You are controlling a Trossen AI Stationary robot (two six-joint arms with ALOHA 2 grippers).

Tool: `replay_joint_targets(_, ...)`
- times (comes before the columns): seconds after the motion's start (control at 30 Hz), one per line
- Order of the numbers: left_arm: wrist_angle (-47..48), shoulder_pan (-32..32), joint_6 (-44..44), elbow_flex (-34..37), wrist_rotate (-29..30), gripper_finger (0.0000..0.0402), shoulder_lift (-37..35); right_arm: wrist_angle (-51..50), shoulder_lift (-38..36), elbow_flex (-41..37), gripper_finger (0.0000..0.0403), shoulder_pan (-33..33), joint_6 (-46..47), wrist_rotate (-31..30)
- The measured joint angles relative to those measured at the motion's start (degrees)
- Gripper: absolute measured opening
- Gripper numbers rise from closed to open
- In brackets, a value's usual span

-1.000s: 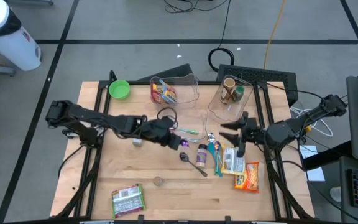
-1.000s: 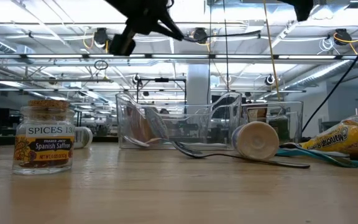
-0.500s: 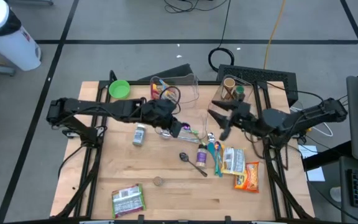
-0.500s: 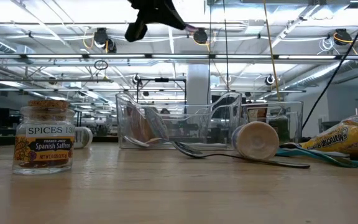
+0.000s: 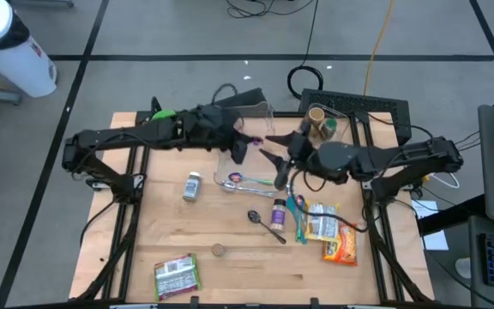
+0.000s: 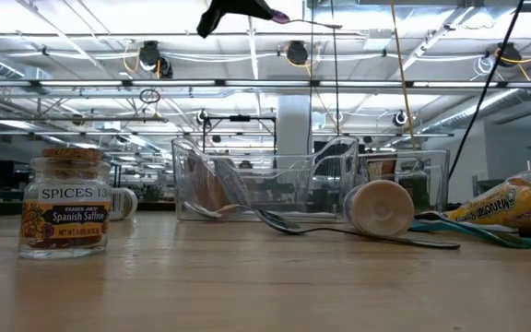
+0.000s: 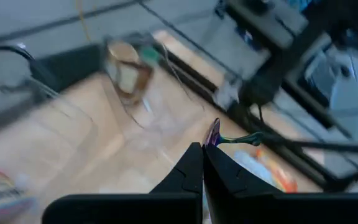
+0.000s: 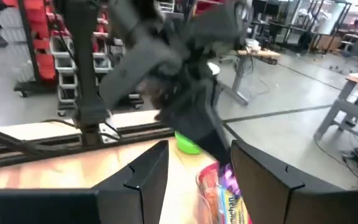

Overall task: Pick & Place Food Item
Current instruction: Put the left green spoon into the bottom transparent bin

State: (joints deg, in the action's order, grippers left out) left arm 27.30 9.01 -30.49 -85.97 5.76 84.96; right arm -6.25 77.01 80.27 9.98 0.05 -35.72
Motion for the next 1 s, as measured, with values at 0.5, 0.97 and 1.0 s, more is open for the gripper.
replay_joint_targets(0.5,2.65,2.1,-1.78,0.09,2.84,0.0,-1.85,-4.36,7.81,-0.04,0.0166,-2.48,-1.64,-5.25)
replay_joint_targets(0.97,2.53,2.1,-4.32,0.11,4.33,0.0,-1.85,-7.3,8.28,-0.02,0.0166,-4.51,-6.77,-13.78)
replay_joint_targets(1.0,2.53,2.1,-4.32,0.11,4.33,0.0,-1.85,-7.56,8.28,-0.02,0.0166,-4.72,-6.78,-13.76)
